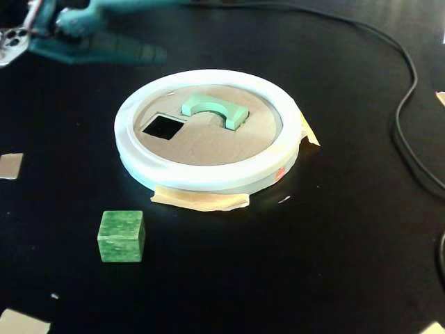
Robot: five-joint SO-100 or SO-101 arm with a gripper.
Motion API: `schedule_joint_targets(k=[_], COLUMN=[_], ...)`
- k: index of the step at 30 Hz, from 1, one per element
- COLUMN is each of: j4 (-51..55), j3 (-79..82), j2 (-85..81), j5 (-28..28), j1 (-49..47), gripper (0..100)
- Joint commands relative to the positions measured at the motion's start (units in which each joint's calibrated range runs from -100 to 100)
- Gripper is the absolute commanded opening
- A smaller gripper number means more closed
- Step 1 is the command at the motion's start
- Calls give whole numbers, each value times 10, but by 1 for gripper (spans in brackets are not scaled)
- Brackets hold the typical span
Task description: Pick up the U shape block and drop it in corresponding U shaped hole
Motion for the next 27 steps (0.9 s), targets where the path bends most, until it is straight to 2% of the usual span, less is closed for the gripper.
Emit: schedule_joint_targets(k=[1,2,7,11,16,21,27], j4=[307,384,570,651,661,657,549], j3=[-93,-96,-87,-87,-83,-26,74], j2=[-99,-123,-199,-210,-200,-205,-210], j5=[59,77,120,125,125,125,125], j1=[125,158,236,266,269,313,309], gripper=[100,100,100,100,100,100,100])
